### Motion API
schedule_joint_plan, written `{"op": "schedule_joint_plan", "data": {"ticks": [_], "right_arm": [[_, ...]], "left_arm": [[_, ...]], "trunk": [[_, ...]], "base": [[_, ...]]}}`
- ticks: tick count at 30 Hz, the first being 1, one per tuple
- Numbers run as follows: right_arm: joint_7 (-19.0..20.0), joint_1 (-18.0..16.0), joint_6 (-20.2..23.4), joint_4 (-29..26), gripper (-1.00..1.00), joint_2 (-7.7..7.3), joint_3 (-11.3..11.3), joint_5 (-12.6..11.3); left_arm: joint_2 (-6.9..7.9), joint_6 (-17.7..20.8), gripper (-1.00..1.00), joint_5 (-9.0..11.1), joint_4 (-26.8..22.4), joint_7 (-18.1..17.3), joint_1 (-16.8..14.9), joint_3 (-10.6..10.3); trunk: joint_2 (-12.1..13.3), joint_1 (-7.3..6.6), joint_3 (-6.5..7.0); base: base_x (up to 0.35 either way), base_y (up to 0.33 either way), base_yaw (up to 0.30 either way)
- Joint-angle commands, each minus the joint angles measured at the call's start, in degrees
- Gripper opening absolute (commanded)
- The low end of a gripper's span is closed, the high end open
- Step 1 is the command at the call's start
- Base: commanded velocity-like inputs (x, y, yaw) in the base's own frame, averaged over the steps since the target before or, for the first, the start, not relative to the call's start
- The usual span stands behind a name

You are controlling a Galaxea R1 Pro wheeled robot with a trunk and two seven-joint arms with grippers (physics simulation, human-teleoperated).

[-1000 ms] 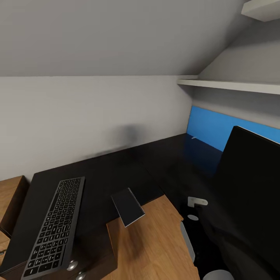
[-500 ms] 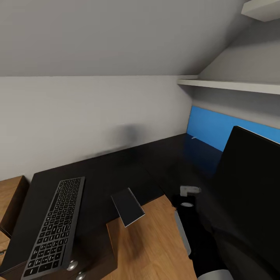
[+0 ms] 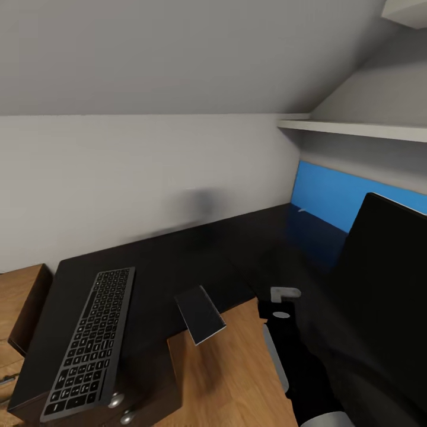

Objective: In the bedroom, organize the workspace by keeping the computer under the desk, ensuring the monitor is on the desk, placing the keyboard on the desk next to the monitor, placing the mouse on the desk next to the keyboard, moving the folder from the swivel chair onto the desk next to the mouse, stacking the notebook on top of the folder with the pen on top of the notebook, and positioning the swivel chair next to the desk.

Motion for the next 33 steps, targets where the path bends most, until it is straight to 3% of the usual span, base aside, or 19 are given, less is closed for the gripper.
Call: {"op": "schedule_joint_plan", "data": {"ticks": [1, 13, 18, 24, 33], "right_arm": [[-0.1, 0.0, 0.4, -0.1, -1.00, 0.00, 0.2, 0.3], [-0.1, 0.1, -0.4, -3.7, -1.00, 0.00, 0.6, 0.0], [-0.3, 0.1, -0.4, -4.4, -1.00, 0.00, 0.6, -2.4], [-0.3, 0.2, -0.4, -4.6, -1.00, 0.00, 0.6, -3.4], [-0.3, 1.3, -0.5, -5.6, -1.00, 0.00, 3.1, -3.4]], "left_arm": [[-0.01, -0.2, 1.00, 0.0, 0.0, 0.2, 0.0, -0.1], [-0.05, -0.1, 1.00, -0.1, 0.0, 0.2, 0.0, -0.1], [-0.05, -0.1, 1.00, -0.1, 0.1, 0.0, 0.0, -0.2], [-0.10, 0.2, 1.00, -0.1, 0.3, -0.1, 0.0, -0.2], [-0.30, 0.3, 1.00, -0.2, 1.0, -0.1, 0.0, -0.3]], "trunk": [[0.0, 0.00, -0.11], [0.0, 0.00, -0.78], [0.0, 0.00, -1.06], [0.0, 0.00, -1.42], [0.0, 0.00, -2.05]], "base": [[0.000, 0.000, 0.214], [0.000, 0.000, 0.231], [0.000, 0.000, 0.235], [0.000, 0.000, 0.220], [0.000, 0.000, 0.173]]}}
